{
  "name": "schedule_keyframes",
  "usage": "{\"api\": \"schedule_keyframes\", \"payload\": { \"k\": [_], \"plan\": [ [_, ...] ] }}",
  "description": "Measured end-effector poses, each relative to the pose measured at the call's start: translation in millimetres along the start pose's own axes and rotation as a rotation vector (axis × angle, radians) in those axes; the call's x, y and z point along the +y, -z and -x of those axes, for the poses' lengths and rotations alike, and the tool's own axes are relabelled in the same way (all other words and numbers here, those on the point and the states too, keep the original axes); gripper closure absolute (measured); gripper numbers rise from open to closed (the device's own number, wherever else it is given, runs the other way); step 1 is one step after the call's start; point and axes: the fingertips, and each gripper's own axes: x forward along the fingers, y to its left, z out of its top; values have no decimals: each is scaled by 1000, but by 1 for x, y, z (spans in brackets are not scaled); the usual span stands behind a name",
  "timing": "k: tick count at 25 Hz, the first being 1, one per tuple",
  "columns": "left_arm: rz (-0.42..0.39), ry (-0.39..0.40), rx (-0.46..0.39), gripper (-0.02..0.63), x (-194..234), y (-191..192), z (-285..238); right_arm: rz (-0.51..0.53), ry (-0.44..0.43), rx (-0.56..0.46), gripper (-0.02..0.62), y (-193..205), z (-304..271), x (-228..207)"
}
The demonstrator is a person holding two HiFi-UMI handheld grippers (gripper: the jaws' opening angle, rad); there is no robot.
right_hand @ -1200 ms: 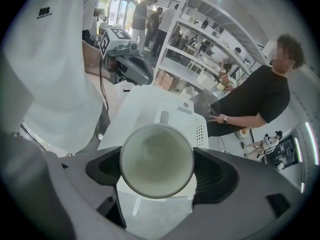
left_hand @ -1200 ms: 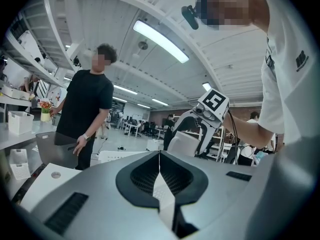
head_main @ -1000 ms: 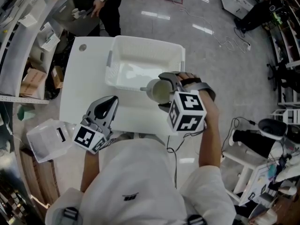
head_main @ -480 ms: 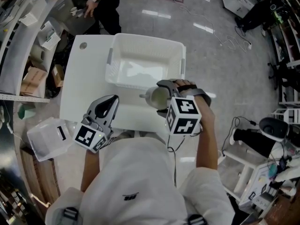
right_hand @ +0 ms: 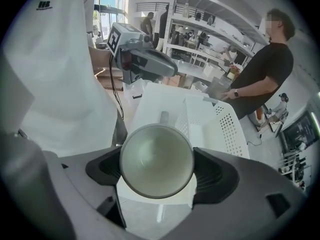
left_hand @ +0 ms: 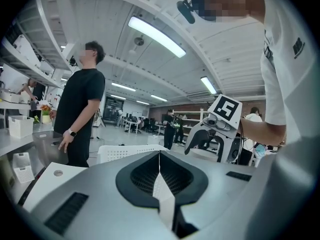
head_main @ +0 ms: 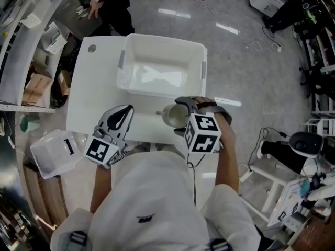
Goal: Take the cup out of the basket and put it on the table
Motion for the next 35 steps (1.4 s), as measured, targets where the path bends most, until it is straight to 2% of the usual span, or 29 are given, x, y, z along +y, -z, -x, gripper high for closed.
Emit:
{"api": "schedule_keyframes", "payload": {
  "k": [11, 25, 35],
  "plan": [
    [0, 14, 15, 595, -2, 4, -3, -88, -50, -4, 169, 16, -28, 23],
    [-5, 15, 28, 595, -4, 9, -3, -189, -99, 1, 169, 46, -92, 48],
    [-10, 13, 33, 595, -5, 8, -2, -219, -77, 16, 169, 63, -121, 51]
  ]
}}
